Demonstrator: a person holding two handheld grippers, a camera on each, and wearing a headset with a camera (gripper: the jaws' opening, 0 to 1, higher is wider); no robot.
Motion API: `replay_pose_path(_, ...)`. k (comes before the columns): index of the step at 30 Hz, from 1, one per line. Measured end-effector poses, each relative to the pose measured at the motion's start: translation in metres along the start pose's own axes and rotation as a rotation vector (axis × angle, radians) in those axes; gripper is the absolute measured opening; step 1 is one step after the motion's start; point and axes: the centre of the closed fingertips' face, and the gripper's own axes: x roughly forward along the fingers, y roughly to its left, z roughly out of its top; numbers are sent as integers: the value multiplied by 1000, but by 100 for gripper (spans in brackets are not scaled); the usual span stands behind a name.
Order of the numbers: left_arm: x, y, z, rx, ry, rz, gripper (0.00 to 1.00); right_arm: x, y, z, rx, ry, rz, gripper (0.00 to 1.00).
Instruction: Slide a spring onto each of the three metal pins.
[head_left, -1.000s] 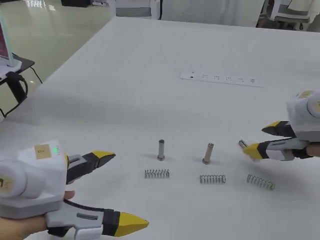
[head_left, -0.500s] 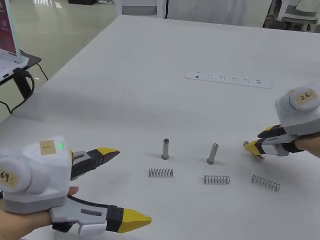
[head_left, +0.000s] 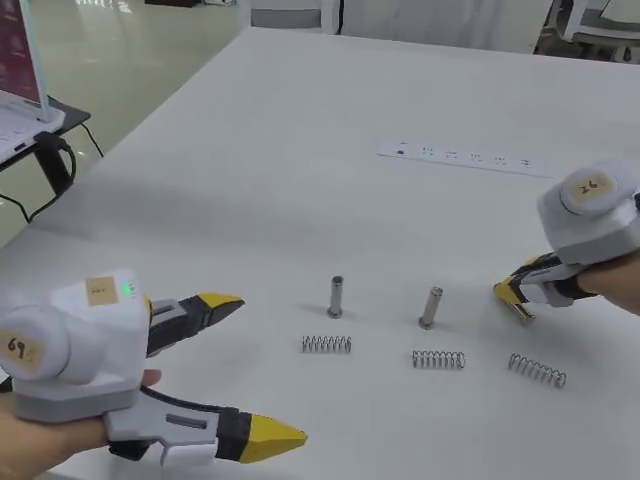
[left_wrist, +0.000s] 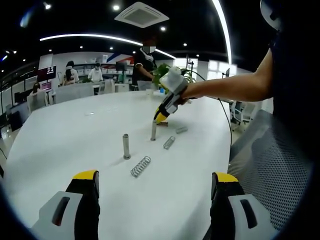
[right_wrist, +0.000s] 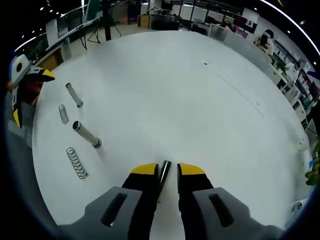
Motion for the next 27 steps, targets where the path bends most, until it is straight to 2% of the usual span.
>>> replay_pose_path(10, 0, 1, 0, -1, -1, 2, 90, 4, -2, -2, 30, 37, -4, 10)
replay_pose_path(15, 1, 1, -1, 0, 4, 1, 90, 5, 1, -5, 38, 66, 8, 8)
replay_pose_path(20, 1, 1, -2, 0, 9, 1, 90, 6, 2, -5, 41, 64, 12, 8)
replay_pose_path(27, 1, 0, -2, 3, 11, 1, 89, 7, 4, -6, 66, 92, 8, 7)
